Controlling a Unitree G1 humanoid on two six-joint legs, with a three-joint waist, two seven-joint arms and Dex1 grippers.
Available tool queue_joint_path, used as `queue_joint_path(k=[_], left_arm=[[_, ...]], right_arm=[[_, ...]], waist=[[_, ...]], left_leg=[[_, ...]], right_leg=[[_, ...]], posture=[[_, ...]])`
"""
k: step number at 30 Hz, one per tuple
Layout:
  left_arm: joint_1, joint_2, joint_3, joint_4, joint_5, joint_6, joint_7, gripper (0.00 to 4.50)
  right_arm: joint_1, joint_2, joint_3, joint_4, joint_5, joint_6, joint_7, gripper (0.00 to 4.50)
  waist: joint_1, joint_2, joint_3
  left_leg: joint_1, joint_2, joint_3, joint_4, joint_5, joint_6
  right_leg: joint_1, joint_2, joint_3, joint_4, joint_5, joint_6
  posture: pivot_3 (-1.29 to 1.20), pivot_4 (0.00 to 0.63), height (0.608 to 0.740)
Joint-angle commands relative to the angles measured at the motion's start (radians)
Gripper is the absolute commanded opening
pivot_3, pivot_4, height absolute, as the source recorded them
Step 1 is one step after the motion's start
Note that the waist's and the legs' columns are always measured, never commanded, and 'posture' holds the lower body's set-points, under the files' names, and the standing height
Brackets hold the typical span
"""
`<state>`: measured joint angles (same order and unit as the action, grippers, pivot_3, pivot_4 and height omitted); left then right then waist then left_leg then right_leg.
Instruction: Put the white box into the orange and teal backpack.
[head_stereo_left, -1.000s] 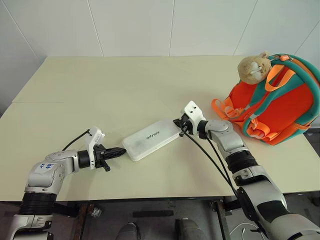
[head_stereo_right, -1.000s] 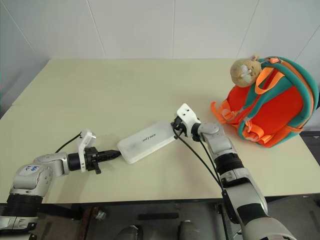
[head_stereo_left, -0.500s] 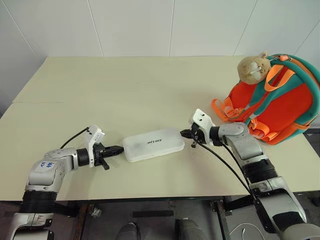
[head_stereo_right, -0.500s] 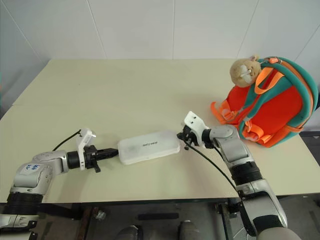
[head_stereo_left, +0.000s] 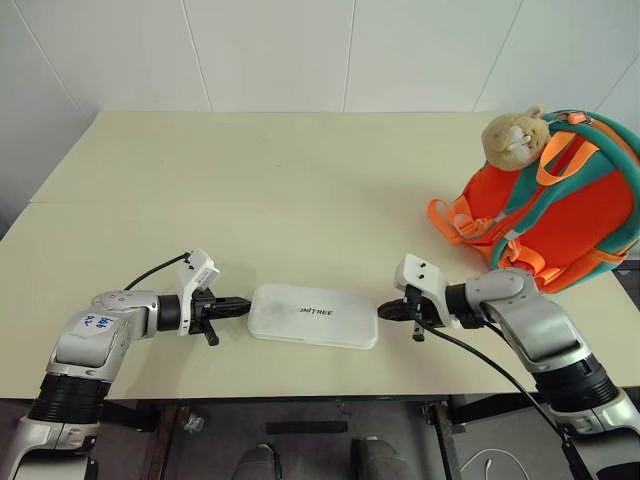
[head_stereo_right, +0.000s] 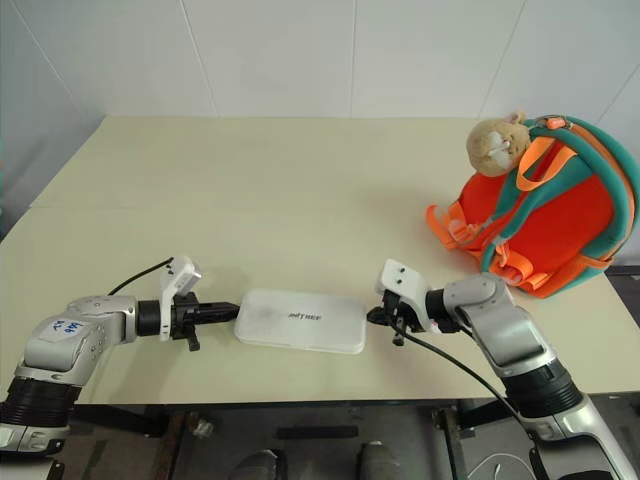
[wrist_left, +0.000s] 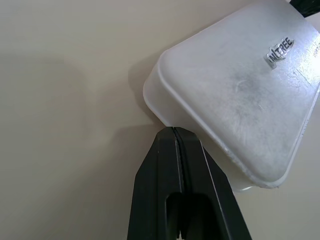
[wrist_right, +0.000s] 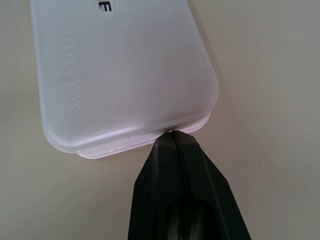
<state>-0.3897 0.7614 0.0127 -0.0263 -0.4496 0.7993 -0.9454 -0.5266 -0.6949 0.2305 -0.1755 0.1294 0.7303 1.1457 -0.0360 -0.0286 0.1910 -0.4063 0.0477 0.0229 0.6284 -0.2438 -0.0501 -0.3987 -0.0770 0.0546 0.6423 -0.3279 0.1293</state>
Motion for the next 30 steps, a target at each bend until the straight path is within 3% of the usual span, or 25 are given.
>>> queue_joint_path(k=[1,12,23,26,30], left_arm=[[0.001,0.007,-0.038,-0.086,-0.024,0.01,-0.047,0.01],[0.035,0.022,-0.04,-0.142,-0.026,0.037,-0.037,0.01],[0.041,0.03,0.115,-0.125,-0.068,0.079,0.049,0.01],[0.034,0.047,0.131,-0.128,-0.082,0.123,0.056,0.6],[0.0,0.035,0.177,-0.134,-0.152,0.225,0.071,1.85]], right_arm=[[0.011,-0.001,-0.013,-0.086,0.053,0.012,-0.004,0.02],[0.028,-0.031,-0.017,-0.059,0.028,-0.014,-0.075,0.02],[0.052,-0.133,-0.068,-0.018,0.023,-0.056,-0.094,0.02],[0.058,-0.152,-0.094,-0.024,0.044,-0.042,-0.085,0.6],[0.072,-0.169,-0.109,-0.035,0.046,-0.047,-0.093,1.96]], waist=[[0.004,0.0,0.0],[0.008,0.0,0.0],[0.007,0.0,0.0],[0.007,0.0,0.0],[0.008,-0.001,0.0]], left_leg=[[0.0,0.0,0.0,0.0,0.0,0.0],[0.0,0.0,0.0,0.0,-0.001,0.001],[0.0,0.0,0.0,0.0,-0.002,0.002],[0.0,0.0,0.0,0.0,-0.002,0.002],[0.0,0.0,0.0,0.0,-0.002,0.002]], right_leg=[[0.0,0.0,0.0,0.0,0.0,0.0],[0.001,0.0,0.0,-0.003,0.0,0.0],[0.002,0.0,0.0,-0.005,0.0,0.0],[0.002,0.0,0.0,-0.005,0.0,0.0],[0.002,0.0,0.0,-0.005,0.0,0.0]], posture=[[0.0,0.15,0.74],[0.0,0.15,0.74],[0.0,0.15,0.74],[0.0,0.15,0.74],[0.0,0.15,0.74]])
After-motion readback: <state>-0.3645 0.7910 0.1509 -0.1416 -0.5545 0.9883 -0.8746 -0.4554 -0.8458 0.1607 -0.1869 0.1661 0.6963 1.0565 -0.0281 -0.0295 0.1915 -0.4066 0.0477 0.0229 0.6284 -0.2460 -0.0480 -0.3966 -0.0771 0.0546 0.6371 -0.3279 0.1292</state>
